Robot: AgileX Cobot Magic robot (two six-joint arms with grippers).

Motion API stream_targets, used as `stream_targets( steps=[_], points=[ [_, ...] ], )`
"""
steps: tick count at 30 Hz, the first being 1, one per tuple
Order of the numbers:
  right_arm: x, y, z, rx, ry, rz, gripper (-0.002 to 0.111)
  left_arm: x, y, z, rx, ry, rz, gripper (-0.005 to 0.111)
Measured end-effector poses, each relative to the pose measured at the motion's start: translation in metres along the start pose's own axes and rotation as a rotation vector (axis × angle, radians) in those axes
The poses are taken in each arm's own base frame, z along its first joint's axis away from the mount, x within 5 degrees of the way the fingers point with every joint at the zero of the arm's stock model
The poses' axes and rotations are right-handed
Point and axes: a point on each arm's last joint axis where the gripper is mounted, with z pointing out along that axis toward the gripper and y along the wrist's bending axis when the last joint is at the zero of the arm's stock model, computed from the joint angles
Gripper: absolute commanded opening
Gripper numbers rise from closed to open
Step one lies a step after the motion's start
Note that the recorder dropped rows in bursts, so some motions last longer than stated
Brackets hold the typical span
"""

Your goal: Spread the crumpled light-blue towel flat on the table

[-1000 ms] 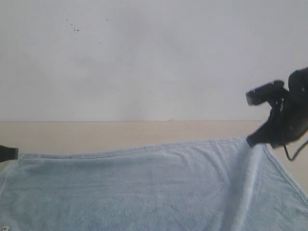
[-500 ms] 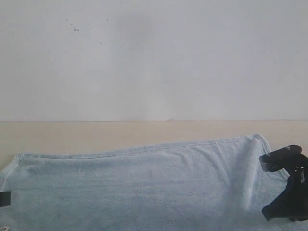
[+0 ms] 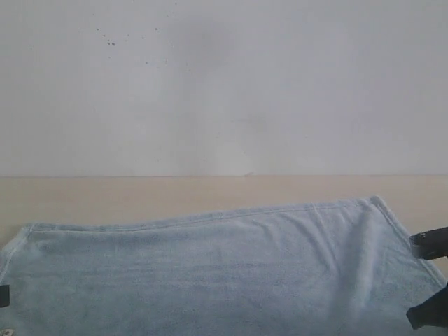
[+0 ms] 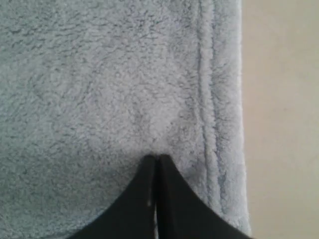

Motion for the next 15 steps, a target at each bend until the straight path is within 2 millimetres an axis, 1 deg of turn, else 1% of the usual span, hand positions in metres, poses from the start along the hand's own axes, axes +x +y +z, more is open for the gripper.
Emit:
stream_targets(
  steps=[3,6,12,13,15],
  points=[
    [0.011,0.002,-0.001,-0.015,0.036,0.038,0.000,0.000,0.000,0.000,0.000,0.000,0.000,0.038],
    [0.027,0.004,-0.005,-0.025,0.107,0.075,0.000,0.000,0.000,0.000,0.000,0.000,-0.003,0.038],
    [0.058,0.008,-0.023,-0.034,0.193,0.165,0.000,0.000,0.000,0.000,0.000,0.001,-0.008,0.038],
    [0.065,0.009,-0.027,-0.033,0.225,0.175,0.000,0.000,0.000,0.000,0.002,0.001,-0.008,0.038],
    [0.069,0.008,-0.035,-0.030,0.223,0.185,0.000,0.002,0.000,0.000,0.009,0.007,-0.009,0.039]
  ],
)
